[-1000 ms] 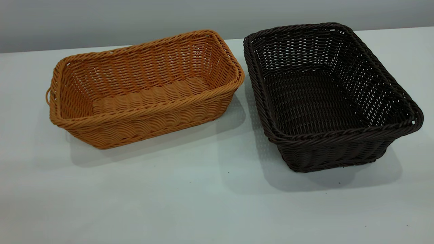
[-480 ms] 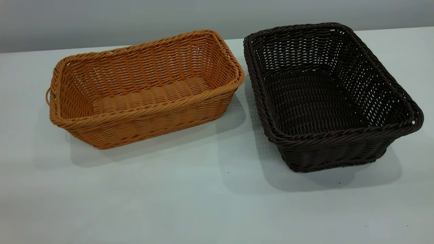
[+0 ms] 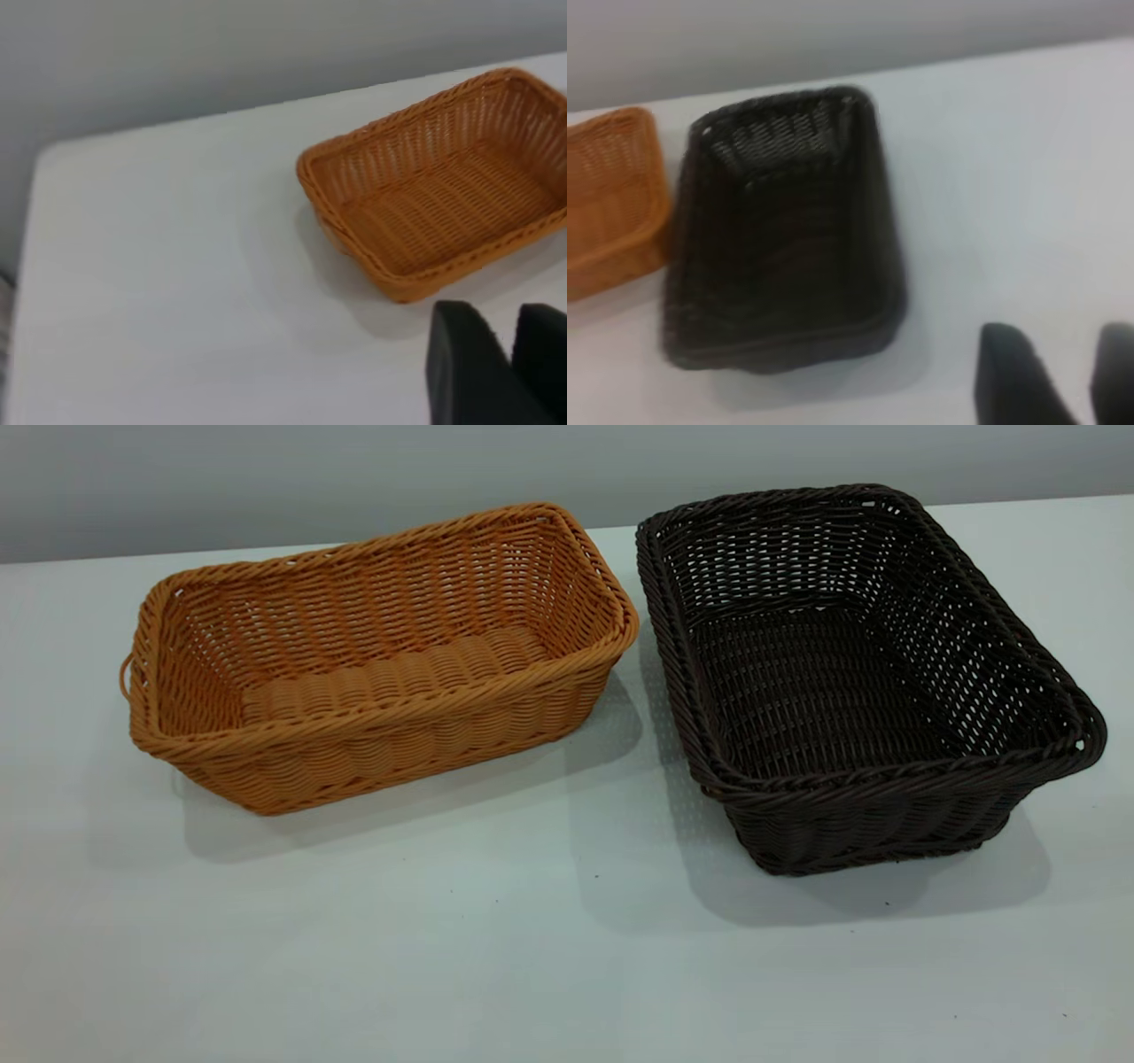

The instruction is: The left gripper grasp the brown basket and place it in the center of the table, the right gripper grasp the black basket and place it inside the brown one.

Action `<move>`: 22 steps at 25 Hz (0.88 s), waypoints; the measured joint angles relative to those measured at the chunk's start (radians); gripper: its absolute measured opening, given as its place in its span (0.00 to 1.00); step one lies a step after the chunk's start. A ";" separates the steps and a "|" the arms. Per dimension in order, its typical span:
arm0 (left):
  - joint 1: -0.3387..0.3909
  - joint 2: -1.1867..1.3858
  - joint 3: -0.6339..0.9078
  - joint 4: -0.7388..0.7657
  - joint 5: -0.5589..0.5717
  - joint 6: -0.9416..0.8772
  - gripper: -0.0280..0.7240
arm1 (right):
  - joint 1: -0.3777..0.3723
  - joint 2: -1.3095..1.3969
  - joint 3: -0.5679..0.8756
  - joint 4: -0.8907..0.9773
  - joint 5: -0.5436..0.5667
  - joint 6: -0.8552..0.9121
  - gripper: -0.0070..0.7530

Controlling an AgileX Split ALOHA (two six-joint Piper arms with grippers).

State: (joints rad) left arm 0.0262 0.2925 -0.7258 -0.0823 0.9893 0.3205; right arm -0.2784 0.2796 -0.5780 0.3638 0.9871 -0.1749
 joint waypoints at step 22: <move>-0.287 0.720 -0.031 -0.038 -0.192 0.511 0.56 | 0.001 0.320 0.003 0.657 -0.081 -0.055 0.44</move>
State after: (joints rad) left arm -0.2608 1.0126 -0.7563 -0.1201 0.7978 0.8314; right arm -0.2776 0.5998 -0.5751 1.0207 0.9064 -0.2295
